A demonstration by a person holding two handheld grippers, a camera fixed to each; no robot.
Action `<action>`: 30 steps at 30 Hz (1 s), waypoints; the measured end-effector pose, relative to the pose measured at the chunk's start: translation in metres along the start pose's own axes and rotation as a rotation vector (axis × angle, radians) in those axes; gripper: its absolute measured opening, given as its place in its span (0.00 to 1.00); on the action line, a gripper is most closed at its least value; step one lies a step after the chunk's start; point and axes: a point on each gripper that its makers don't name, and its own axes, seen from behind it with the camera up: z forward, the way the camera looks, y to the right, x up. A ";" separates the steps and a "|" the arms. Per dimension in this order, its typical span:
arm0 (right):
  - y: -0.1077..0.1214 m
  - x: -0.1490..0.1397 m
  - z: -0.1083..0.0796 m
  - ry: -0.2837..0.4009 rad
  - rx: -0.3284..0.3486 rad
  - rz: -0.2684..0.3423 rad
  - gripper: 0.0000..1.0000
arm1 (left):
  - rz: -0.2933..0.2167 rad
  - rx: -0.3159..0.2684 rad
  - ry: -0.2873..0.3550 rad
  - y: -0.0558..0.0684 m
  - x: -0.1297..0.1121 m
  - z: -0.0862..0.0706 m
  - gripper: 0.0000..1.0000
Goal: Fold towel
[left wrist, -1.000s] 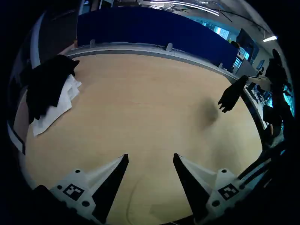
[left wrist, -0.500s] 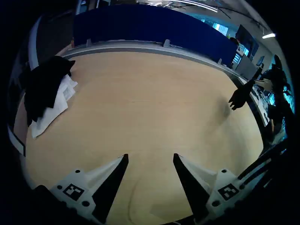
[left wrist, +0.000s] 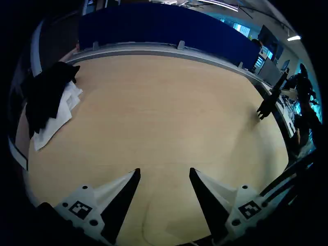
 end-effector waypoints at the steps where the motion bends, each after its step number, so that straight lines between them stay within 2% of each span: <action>1: 0.001 0.000 0.001 -0.001 0.000 -0.001 0.07 | -0.001 0.001 0.000 0.001 0.000 0.000 0.88; 15: 0.017 -0.011 0.013 -0.028 0.003 -0.012 0.07 | -0.002 0.011 -0.001 0.005 0.002 -0.001 0.88; 24: 0.033 -0.059 0.006 -0.090 -0.023 0.009 0.07 | 0.002 0.013 -0.003 0.008 0.003 -0.002 0.88; 30: 0.050 -0.107 -0.001 -0.147 -0.065 0.066 0.07 | 0.009 0.011 -0.010 0.011 0.002 -0.002 0.88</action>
